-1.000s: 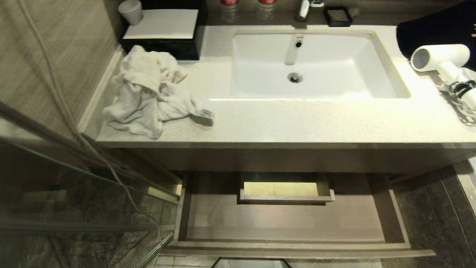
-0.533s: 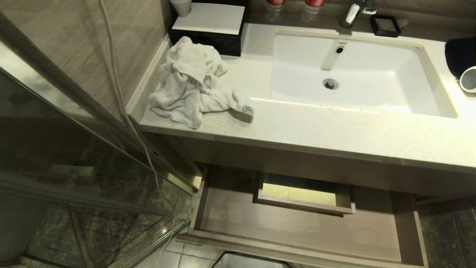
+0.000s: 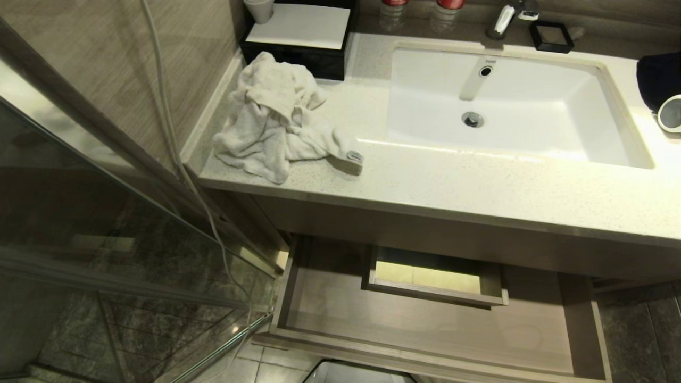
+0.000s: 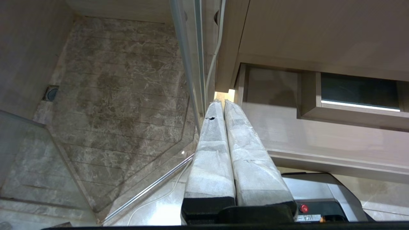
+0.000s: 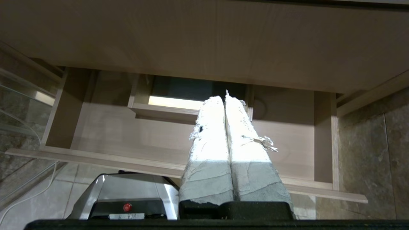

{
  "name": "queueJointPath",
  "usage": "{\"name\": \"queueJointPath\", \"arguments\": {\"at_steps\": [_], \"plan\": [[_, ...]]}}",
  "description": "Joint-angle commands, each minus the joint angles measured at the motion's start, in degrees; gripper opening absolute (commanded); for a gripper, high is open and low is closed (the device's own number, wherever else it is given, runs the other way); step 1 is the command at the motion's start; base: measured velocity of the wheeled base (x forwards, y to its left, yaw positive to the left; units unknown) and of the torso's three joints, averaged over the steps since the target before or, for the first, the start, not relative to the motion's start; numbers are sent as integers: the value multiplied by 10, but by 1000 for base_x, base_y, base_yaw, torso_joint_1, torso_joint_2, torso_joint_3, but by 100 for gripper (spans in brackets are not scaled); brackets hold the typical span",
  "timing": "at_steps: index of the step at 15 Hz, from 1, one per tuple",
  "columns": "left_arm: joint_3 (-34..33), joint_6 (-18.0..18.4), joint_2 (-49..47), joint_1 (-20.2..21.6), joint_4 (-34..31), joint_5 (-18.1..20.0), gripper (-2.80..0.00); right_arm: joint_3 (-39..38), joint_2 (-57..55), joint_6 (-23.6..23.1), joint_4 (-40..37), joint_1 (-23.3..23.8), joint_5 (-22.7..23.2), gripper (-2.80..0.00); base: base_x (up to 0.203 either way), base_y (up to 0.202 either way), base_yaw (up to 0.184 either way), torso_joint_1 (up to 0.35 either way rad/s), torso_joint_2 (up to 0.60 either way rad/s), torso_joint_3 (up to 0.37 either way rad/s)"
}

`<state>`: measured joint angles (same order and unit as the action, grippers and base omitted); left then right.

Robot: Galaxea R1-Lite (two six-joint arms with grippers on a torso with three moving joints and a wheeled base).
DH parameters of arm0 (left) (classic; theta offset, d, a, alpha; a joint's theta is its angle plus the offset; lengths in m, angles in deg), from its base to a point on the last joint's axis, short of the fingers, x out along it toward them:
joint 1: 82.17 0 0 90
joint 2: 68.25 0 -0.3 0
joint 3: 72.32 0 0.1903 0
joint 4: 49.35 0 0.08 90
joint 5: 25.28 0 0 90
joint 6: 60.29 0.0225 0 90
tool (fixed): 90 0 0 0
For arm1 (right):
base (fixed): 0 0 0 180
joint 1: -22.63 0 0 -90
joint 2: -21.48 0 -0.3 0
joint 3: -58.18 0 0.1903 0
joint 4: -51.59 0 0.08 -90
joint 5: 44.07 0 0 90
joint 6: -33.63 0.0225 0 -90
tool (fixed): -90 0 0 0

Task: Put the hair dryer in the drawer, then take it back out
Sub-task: Pick up the hairdryer

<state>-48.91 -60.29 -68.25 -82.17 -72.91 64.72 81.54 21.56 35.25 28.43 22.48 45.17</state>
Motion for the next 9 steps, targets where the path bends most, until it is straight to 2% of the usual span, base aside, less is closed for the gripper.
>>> {"name": "queueJointPath", "arguments": {"at_steps": [1,2,4,9], "plan": [[0,0,1,0,0,0,-280,0,-1,0,1,0,0,-280,0,0,0,170,-320,-147],[0,0,0,0,0,0,-280,0,-1,0,1,0,0,-280,0,0,0,150,-306,-145],[0,0,1,0,0,0,-280,0,-1,0,1,0,0,-280,6,5,-103,160,-317,-157],[0,0,1,0,0,0,-280,0,-1,0,1,0,0,-280,1,9,-170,139,-270,-137]]}}
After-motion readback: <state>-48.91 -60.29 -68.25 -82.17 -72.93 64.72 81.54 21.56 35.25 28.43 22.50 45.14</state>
